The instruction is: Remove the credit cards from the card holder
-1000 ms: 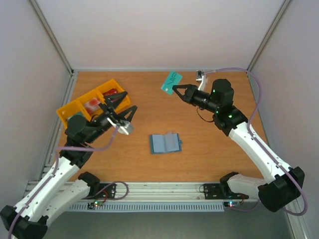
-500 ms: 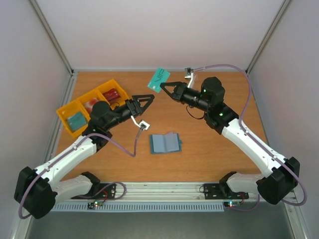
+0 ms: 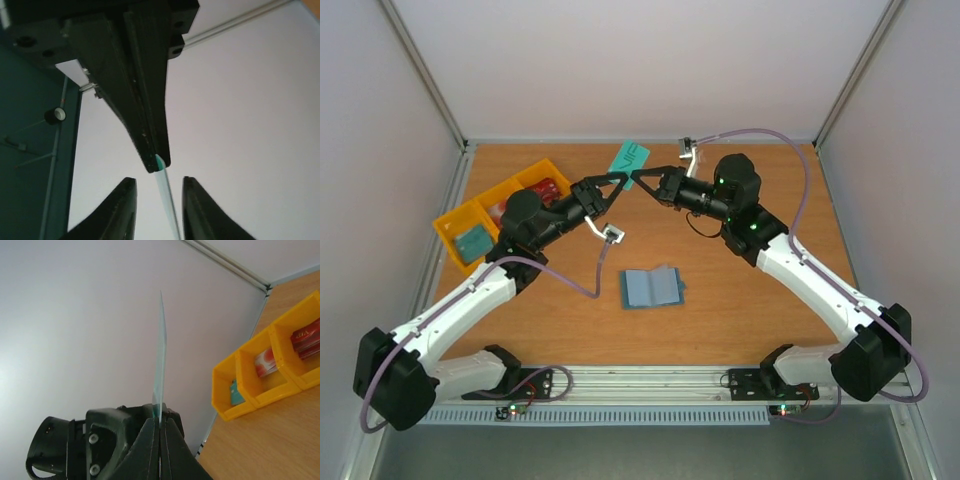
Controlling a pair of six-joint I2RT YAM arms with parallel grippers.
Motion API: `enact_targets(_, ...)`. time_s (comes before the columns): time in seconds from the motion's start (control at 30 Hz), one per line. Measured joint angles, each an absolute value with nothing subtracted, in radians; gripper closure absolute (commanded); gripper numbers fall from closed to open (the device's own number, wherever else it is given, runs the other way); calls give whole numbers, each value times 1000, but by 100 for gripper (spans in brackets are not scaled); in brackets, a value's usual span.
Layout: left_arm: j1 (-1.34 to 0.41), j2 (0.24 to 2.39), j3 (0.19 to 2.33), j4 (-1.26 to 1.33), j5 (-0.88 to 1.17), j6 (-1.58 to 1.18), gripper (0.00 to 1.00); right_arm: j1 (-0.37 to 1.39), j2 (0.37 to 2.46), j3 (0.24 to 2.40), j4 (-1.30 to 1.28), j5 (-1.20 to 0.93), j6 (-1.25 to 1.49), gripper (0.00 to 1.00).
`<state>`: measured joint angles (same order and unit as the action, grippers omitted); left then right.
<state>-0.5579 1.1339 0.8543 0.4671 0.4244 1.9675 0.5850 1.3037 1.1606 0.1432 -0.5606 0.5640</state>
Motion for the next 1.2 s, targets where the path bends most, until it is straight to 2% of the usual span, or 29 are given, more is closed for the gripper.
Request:
enact_targets(0.03,-558,1138,860,459,418,1966,86,587,1307,1161,145,-566,564,99)
enact_targets(0.07,-558,1141,866,450,413,1959,97,588,1309,1161,147,-570,565,99)
enact_targets(0.17,-558,1145,873,440,400,1947,100,590,1311,1161,148,-584,564,98)
enact_targets(0.2,-558,1143,873,441,399,1944,100,590,1312,1161,148,-589,564,91)
enact_targets(0.27,-559,1139,868,445,406,1940,100,589,1312,1168,133,-598,550,60)
enact_targets(0.33,-560,1122,845,458,419,1937,100,583,1310,1183,76,-632,517,47)
enact_targets(0.4,-561,1100,803,471,437,1926,100,566,1300,1205,-5,-682,469,40)
enact_targets(0.47,-564,1069,745,483,461,1888,100,519,1280,1235,-106,-753,389,39)
enact_targets(0.6,-569,971,688,380,524,1673,100,445,1237,1391,-432,-816,39,33)
enact_targets(0.7,-572,893,757,216,563,1390,100,448,1100,1393,-542,-786,-271,19)
enact_targets(0.83,-573,870,904,118,605,828,100,449,831,1174,-466,-792,-546,17)
enact_targets(0.9,-573,860,916,125,642,579,100,450,788,1125,-427,-826,-628,17)
enact_targets(1.0,-583,857,918,133,695,240,100,451,828,1117,-382,-895,-697,19)
enact_targets(1.2,-675,865,937,171,738,-70,100,459,973,1126,-216,-1014,-596,38)
